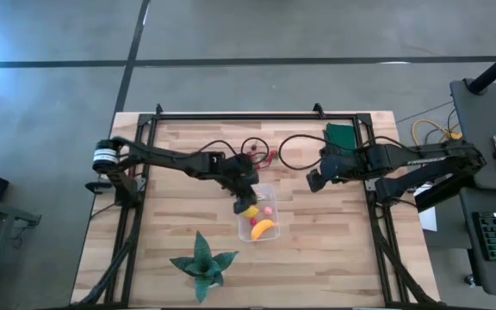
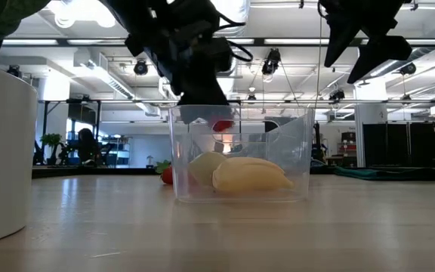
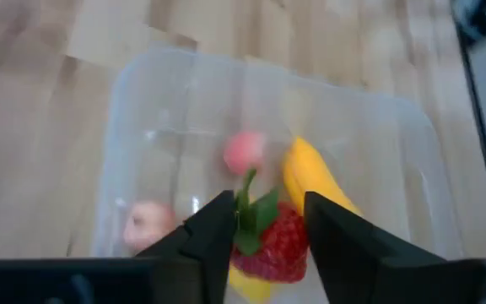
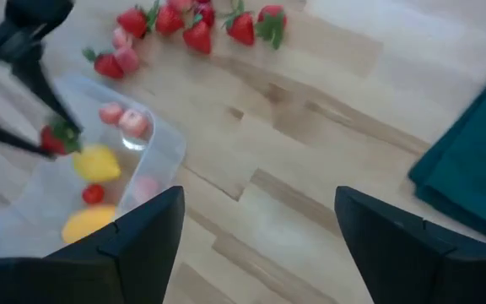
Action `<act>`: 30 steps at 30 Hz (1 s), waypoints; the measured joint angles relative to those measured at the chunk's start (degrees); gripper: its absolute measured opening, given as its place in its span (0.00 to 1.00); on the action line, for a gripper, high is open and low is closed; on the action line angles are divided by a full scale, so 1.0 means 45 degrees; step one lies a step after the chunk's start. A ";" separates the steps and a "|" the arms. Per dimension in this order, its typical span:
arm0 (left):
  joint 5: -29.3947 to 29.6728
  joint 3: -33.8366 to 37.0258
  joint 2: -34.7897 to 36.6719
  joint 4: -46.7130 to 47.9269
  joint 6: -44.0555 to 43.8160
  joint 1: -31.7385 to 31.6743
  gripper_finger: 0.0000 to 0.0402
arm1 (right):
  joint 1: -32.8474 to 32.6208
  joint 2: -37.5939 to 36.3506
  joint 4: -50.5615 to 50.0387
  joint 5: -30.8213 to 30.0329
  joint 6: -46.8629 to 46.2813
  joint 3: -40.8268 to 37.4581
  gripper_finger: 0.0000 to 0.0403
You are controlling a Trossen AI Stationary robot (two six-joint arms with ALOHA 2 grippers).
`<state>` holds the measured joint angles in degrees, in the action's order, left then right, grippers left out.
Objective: Pick and placing Produce into tupperware
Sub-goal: Put the strawberry into the transparent bin
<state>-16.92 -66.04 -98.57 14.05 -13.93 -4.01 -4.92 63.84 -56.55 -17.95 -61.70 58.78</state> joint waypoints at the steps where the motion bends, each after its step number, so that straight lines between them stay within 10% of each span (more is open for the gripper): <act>1: 0.0115 0.0000 -0.0086 -0.0131 -0.0223 0.0001 0.37 | 0.0000 0.0002 -0.0010 0.0062 0.0179 0.0000 0.75; 11: 0.0247 0.0010 -0.0261 -0.0140 -0.2342 0.0087 0.68 | 0.0276 0.0003 0.0576 0.0654 0.1904 0.0000 0.78; 30: 0.2559 0.0672 0.2723 0.3701 -0.1103 -0.0490 0.67 | 0.5948 0.2931 0.2827 0.4203 0.7872 -0.0024 0.76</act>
<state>-5.41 -63.02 -86.32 30.71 -18.89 -6.22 21.85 77.03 -43.83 0.96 -26.28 58.67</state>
